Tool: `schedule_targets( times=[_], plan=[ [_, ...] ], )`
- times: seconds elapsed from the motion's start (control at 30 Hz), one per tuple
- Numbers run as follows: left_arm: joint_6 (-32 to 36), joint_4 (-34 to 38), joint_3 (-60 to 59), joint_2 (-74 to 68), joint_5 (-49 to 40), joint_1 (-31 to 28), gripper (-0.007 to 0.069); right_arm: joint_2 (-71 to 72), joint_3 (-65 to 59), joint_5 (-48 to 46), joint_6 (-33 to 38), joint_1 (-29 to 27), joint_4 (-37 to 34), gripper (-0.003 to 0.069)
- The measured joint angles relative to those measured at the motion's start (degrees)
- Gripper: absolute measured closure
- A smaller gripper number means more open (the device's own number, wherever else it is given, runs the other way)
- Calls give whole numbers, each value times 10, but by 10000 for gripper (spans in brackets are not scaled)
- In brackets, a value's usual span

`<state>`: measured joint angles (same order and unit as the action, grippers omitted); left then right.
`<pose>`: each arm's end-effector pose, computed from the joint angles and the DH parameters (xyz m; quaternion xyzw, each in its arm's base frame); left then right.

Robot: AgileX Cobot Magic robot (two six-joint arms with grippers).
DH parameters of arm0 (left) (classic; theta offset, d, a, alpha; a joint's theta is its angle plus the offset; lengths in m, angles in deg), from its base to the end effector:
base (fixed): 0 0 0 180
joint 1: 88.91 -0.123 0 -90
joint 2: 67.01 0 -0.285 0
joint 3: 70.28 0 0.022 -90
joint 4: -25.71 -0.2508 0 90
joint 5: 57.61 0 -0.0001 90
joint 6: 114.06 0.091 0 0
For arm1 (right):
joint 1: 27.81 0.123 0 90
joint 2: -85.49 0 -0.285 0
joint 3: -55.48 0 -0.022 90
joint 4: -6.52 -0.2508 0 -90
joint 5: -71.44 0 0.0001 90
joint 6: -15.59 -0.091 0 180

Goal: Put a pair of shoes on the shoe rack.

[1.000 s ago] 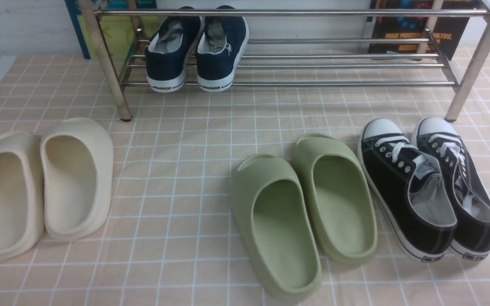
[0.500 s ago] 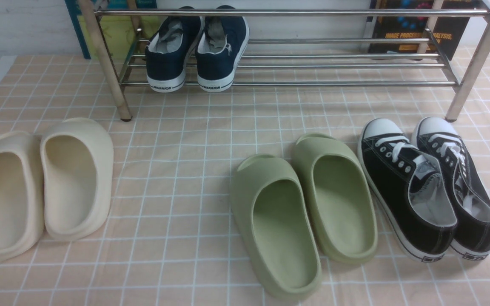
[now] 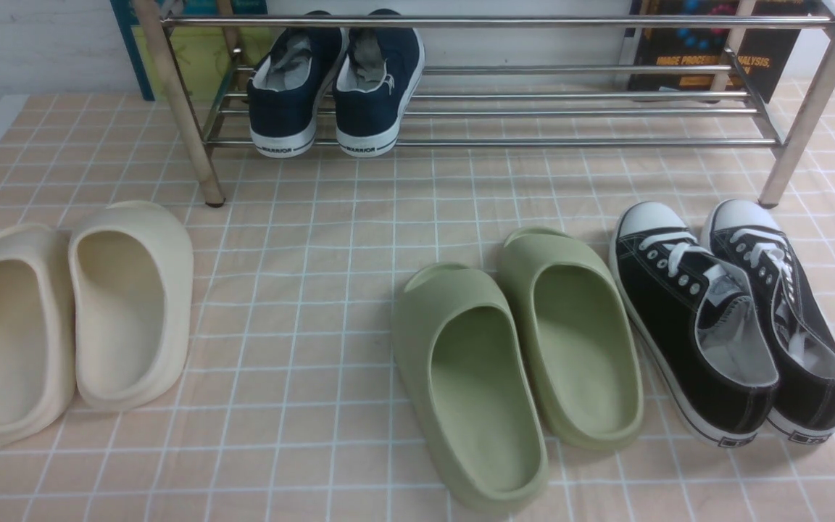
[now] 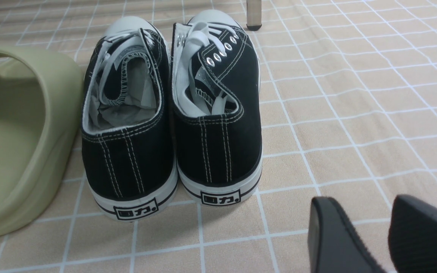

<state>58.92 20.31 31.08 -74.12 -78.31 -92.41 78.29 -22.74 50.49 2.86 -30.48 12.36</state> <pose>0.0526 0.0063 0.1731 -0.0481 0.7991 0.0213 0.5989 0.0525 -0.0058 0.1751 0.0802 0.7960 0.0095 0.5999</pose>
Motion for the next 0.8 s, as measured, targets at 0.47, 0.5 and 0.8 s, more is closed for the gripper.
schedule_targets(
  times=[0.47, 0.5, 0.8],
  plan=[
    [0, -2, 0, 0, 0, 0, 571, 0, 0, 0, 0, 0, -1, 419],
    [0, -2, 0, 0, 0, 0, 571, 0, 0, 0, 0, 0, -1, 419],
    [0, -2, 0, 0, 0, 0, 566, 0, 0, 0, 0, 0, 0, 419]
  ],
)
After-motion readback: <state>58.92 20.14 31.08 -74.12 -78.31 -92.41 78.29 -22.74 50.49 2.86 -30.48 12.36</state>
